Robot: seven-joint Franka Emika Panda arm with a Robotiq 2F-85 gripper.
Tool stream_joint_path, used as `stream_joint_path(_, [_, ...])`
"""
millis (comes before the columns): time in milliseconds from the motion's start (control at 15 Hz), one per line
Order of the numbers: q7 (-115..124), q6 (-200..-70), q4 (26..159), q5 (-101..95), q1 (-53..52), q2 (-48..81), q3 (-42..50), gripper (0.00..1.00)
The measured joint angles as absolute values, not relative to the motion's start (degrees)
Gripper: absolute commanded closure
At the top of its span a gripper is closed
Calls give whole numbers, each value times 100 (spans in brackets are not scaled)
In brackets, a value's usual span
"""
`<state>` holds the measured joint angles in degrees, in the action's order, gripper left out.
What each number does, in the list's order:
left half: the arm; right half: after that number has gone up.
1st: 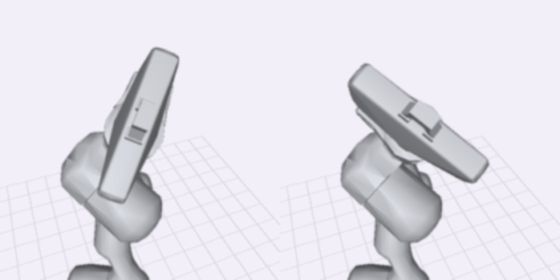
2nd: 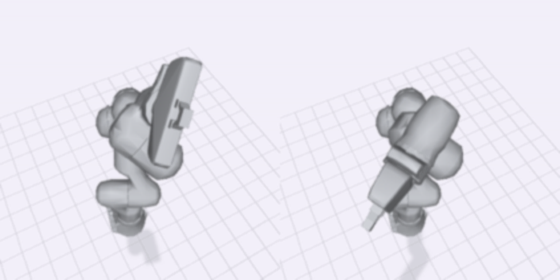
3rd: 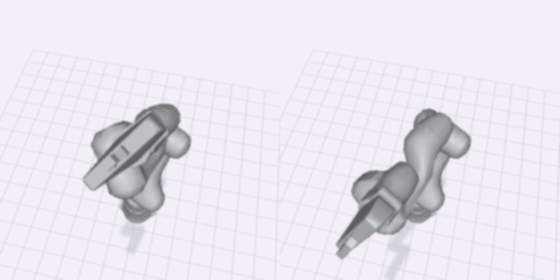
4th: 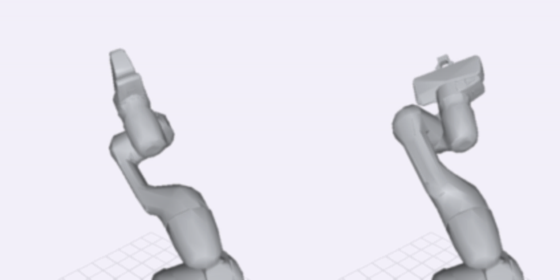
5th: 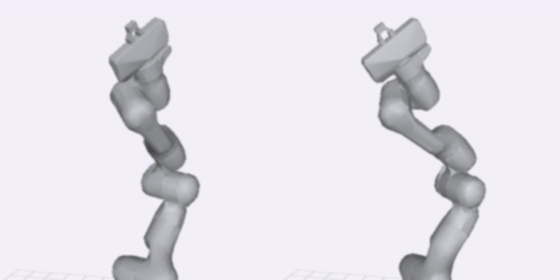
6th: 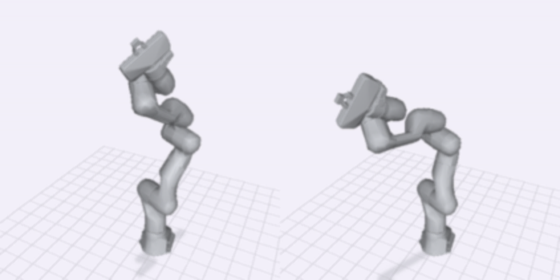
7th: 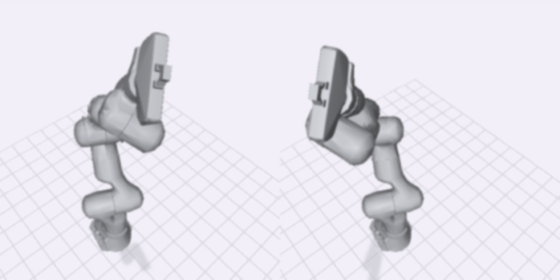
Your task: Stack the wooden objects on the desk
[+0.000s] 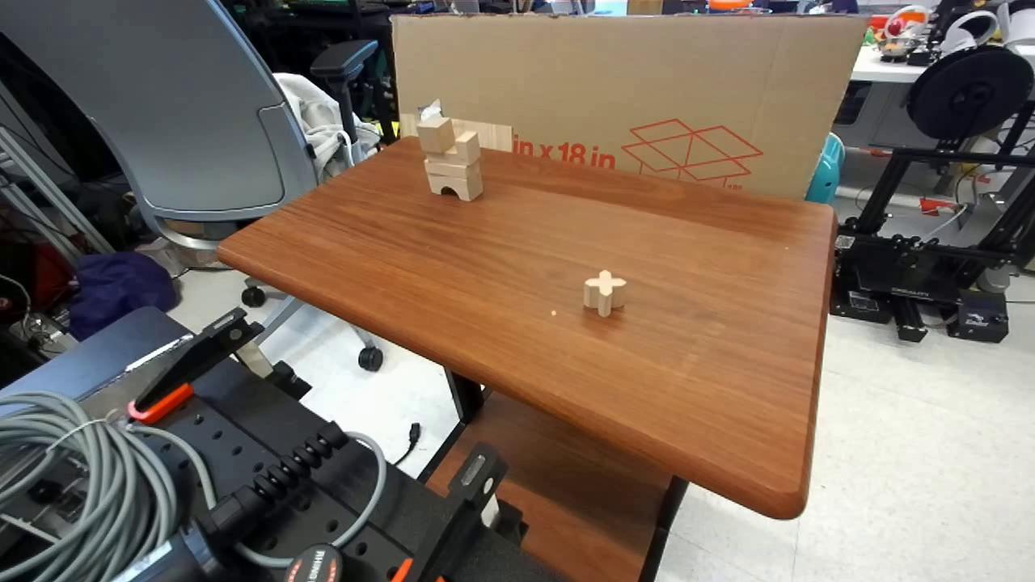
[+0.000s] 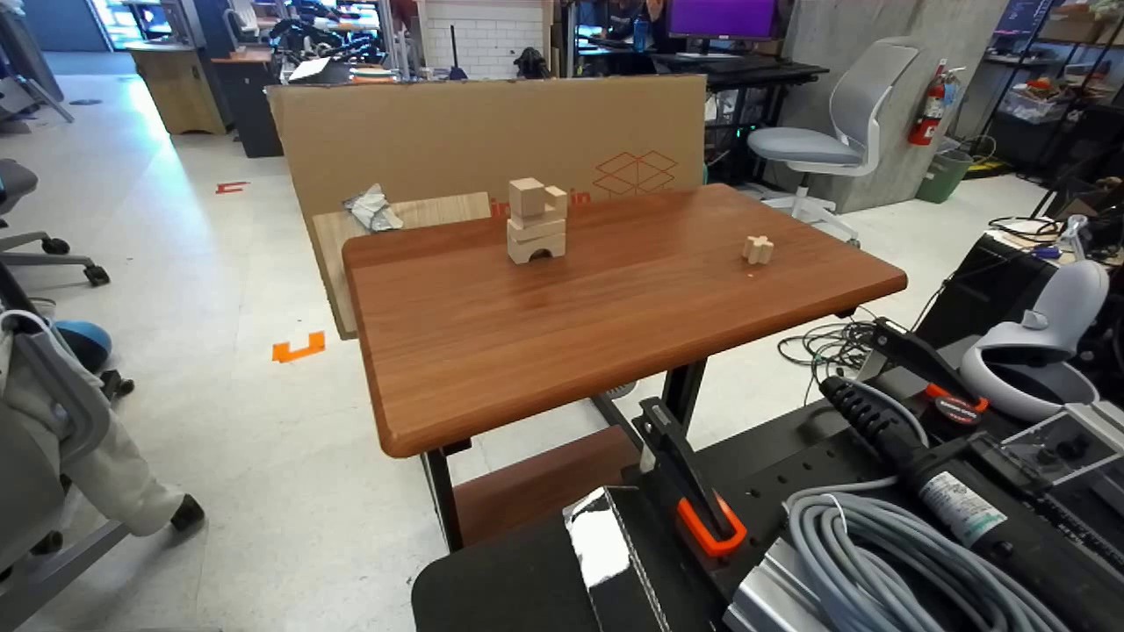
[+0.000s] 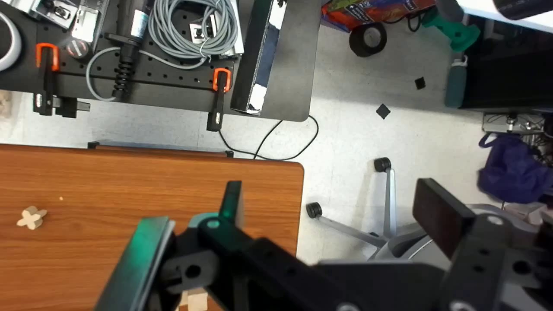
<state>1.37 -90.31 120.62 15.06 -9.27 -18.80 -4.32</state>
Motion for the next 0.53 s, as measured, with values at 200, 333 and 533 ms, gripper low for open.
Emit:
stream_joint_path(200, [87,-9325,12166,1465,-637,-1882,-321,0])
stream_joint_path(333, [-77,-9474,12272,1429,-413,-1882,-150,0])
stream_joint_path(533, [-450,-9942,12518,1384,-69,-1873,199,0])
